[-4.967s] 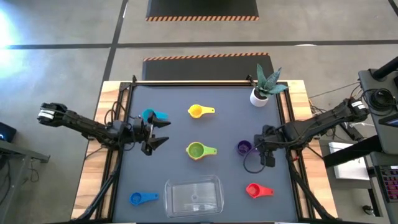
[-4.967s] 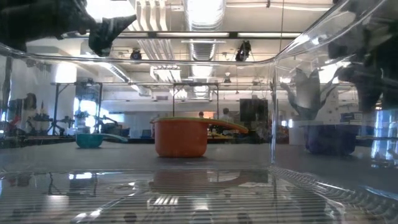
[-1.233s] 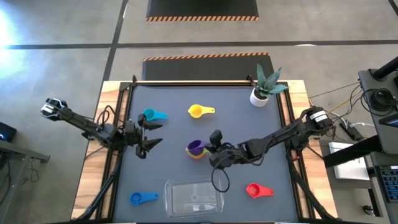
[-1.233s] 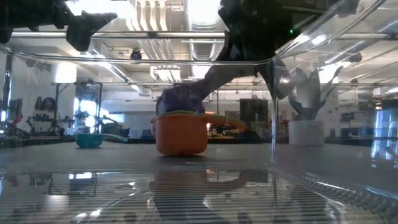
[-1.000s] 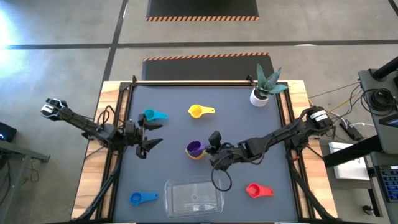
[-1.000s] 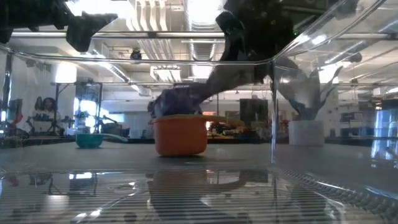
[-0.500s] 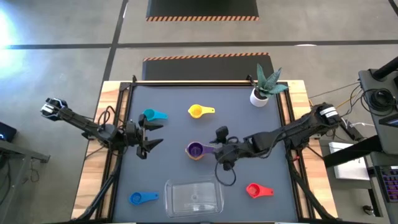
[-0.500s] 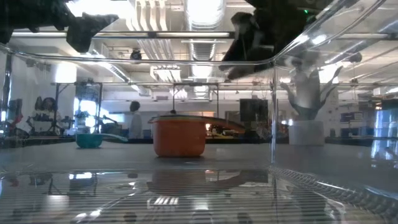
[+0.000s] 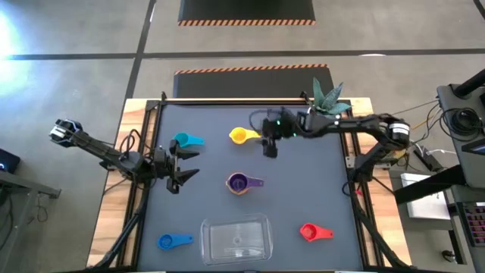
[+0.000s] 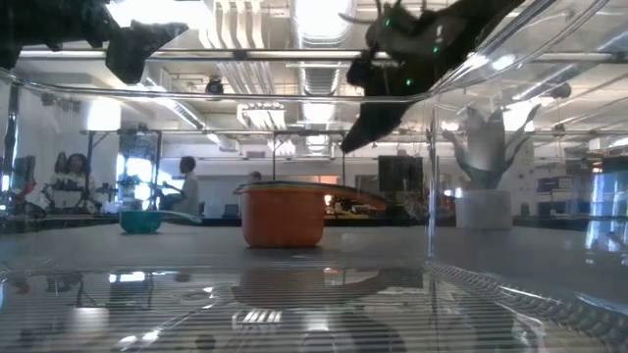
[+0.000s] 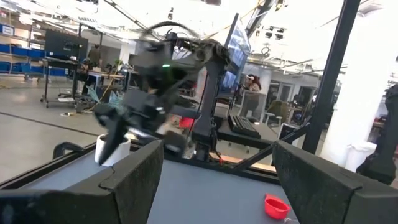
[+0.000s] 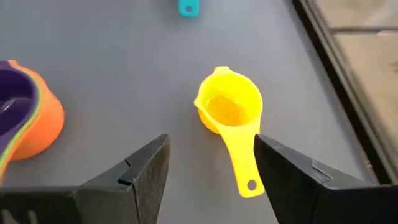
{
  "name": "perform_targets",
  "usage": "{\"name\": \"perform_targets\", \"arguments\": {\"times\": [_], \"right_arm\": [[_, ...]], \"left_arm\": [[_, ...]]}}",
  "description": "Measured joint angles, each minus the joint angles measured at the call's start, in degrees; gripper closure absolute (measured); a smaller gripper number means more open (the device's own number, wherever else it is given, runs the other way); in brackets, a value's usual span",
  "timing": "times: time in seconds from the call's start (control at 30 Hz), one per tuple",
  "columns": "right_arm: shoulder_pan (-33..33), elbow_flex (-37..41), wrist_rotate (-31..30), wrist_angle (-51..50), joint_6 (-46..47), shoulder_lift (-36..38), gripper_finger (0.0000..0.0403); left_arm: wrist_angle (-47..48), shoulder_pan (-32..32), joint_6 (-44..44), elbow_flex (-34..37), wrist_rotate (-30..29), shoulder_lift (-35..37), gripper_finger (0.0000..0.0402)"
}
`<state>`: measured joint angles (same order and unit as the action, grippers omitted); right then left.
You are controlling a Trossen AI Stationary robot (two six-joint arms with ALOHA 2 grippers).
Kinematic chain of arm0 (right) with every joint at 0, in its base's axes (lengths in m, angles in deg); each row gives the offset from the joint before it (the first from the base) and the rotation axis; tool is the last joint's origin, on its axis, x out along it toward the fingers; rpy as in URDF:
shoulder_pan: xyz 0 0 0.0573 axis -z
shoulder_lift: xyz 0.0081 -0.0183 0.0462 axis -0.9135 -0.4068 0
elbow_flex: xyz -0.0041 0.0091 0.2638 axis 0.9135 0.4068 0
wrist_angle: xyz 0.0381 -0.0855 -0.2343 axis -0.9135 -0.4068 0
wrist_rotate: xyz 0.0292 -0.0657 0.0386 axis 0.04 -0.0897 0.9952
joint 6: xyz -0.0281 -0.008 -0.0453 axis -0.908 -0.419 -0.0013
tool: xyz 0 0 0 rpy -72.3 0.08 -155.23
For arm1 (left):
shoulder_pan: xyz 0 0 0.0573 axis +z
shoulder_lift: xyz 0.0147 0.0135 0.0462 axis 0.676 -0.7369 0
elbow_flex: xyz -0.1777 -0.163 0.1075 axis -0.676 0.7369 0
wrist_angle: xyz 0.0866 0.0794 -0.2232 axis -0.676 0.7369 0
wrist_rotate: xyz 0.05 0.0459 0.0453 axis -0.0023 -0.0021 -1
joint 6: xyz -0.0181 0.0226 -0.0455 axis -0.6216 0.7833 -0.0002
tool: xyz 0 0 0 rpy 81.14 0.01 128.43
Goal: Nest measuring cups in basket
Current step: Stack the yellow measuring cup on top of the violet measuring cup
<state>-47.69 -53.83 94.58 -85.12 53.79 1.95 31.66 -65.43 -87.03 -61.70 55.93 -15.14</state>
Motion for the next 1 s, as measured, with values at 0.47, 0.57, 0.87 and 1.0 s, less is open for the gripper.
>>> {"name": "perform_targets", "arguments": {"times": [0.47, 0.57, 0.87, 1.0], "right_arm": [[5.7, -13.7, 6.1, -5.5, -6.0, -18.7, 0.0068], [6.3, -16.5, 6.1, -8.3, -6.8, -22.4, 0.0061], [7.9, -22.2, 5.8, -9.7, -7.7, -29.5, 0.0072], [7.8, -22.9, 5.2, -10.7, -9.4, -29.3, 0.0094]], "left_arm": [[0.0, 0.0, 0.9, 0.0, -1.0, -0.5, 0.0117], [0.1, 0.0, 0.9, 0.0, -1.0, -0.6, 0.0117], [0.2, 0.0, 0.9, 0.0, -1.0, -1.7, 0.0117], [0.1, 0.0, 0.9, 0.0, -1.0, -2.0, 0.0117]]}}
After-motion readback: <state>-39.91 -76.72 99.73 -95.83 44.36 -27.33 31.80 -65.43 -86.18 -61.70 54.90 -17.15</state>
